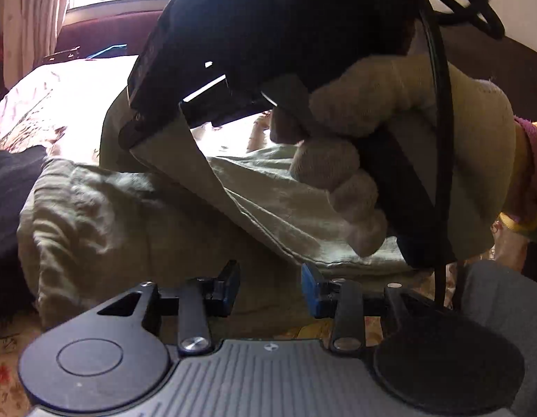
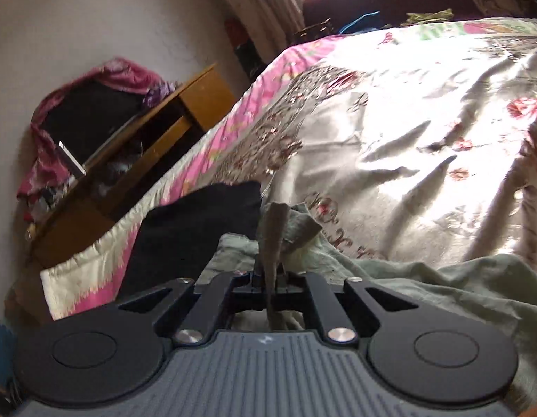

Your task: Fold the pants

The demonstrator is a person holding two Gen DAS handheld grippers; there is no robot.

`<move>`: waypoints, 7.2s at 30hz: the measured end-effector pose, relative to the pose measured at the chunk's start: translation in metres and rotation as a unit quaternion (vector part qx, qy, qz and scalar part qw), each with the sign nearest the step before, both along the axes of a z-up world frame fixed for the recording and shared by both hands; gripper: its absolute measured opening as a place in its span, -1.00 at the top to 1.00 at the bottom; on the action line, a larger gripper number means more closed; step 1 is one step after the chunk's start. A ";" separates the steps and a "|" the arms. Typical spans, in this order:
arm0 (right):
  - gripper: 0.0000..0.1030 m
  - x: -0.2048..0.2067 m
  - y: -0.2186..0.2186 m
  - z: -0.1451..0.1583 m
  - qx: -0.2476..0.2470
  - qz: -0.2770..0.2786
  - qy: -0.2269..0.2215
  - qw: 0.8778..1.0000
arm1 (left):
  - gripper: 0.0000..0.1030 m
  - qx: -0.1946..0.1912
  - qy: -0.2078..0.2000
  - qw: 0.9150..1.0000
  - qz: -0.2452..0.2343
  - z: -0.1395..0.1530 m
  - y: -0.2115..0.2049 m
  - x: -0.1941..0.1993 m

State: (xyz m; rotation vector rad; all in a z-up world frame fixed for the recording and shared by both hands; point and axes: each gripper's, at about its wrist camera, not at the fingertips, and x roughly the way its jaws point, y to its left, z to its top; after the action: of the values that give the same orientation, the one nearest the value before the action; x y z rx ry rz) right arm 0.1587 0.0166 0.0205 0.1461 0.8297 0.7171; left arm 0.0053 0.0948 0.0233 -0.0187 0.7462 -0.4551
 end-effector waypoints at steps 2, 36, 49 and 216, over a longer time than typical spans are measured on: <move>0.91 -0.014 0.014 -0.006 -0.026 0.018 -0.016 0.999 | 0.00 -0.006 0.011 1.000 0.007 -0.005 0.009 -0.002; 0.21 0.025 -0.221 -0.017 -0.036 -0.209 0.032 0.977 | -0.10 0.005 -0.021 0.999 -0.033 -0.009 -0.045 0.065; 0.26 0.041 -0.199 -0.045 -0.159 0.048 0.034 0.985 | -0.12 0.066 0.035 0.995 -0.058 -0.041 -0.092 0.073; 0.90 0.003 -0.296 0.012 0.032 -0.264 0.130 0.955 | 0.49 0.012 -0.029 0.992 -0.124 0.014 -0.244 0.013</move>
State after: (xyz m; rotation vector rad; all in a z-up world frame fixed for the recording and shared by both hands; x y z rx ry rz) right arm 0.1620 -0.2789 0.0329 0.5084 0.9640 0.2190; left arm 0.0182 -0.1490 0.0370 0.1113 0.7001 -0.6805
